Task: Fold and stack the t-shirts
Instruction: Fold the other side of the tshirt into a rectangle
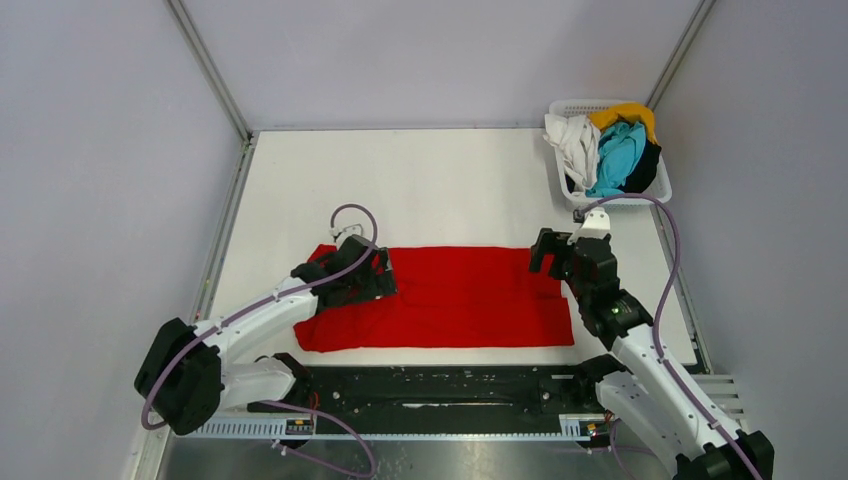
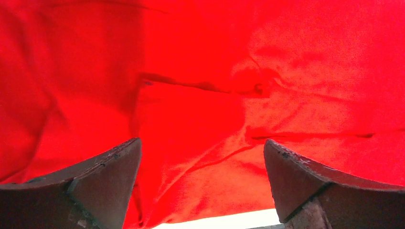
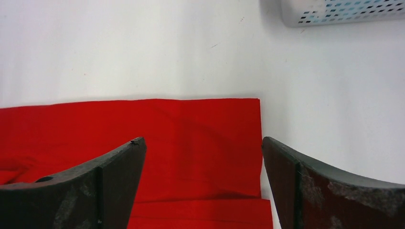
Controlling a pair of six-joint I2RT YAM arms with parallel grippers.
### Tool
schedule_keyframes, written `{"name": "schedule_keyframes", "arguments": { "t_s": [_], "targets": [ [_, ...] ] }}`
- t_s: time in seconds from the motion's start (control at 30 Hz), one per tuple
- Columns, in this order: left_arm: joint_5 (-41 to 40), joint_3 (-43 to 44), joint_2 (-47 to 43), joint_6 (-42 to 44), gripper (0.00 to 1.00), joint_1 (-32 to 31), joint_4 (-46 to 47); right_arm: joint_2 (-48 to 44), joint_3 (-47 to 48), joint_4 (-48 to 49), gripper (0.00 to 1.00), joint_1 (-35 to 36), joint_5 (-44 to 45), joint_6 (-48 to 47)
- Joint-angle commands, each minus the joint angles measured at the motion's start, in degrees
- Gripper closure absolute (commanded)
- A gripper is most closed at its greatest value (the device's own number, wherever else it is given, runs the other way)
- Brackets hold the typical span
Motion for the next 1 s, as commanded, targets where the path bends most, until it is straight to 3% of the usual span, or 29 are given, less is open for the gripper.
{"name": "schedule_keyframes", "arguments": {
  "t_s": [0.0,0.1,0.23,0.4,0.53,0.63,0.8,0.97],
  "targets": [
    [11.9,-2.3,1.9,4.0,0.01,0.2,10.6,-0.4,0.3,2.2,0.00,0.2,3.0,5.1],
    [15.4,-5.4,2.5,4.0,0.01,0.1,11.4,-4.1,0.3,1.3,0.01,0.2,3.8,4.7],
    [18.3,-8.9,2.0,3.8,0.01,-0.2,11.3,-1.3,-0.1,1.3,0.01,0.2,3.5,4.9],
    [24.0,-10.9,-3.3,3.8,0.01,-6.5,14.1,-2.5,-0.9,1.3,0.02,0.2,2.3,4.2],
    [21.5,-9.0,-8.6,4.1,0.01,-12.3,10.4,-3.4,-1.7,1.3,0.02,0.2,0.9,3.1],
    [14.6,-6.6,-12.0,4.1,0.01,-13.3,3.8,-3.9,-2.2,1.2,0.02,0.2,0.4,2.6],
    [-0.2,-4.6,-11.9,-0.4,0.01,-10.2,-1.2,-2.7,-2.0,1.4,0.02,0.2,-1.4,2.4],
    [7.9,-4.6,-2.1,1.1,0.01,-1.6,7.1,-1.5,-1.2,0.4,0.02,0.3,-2.2,1.4]
  ]
}}
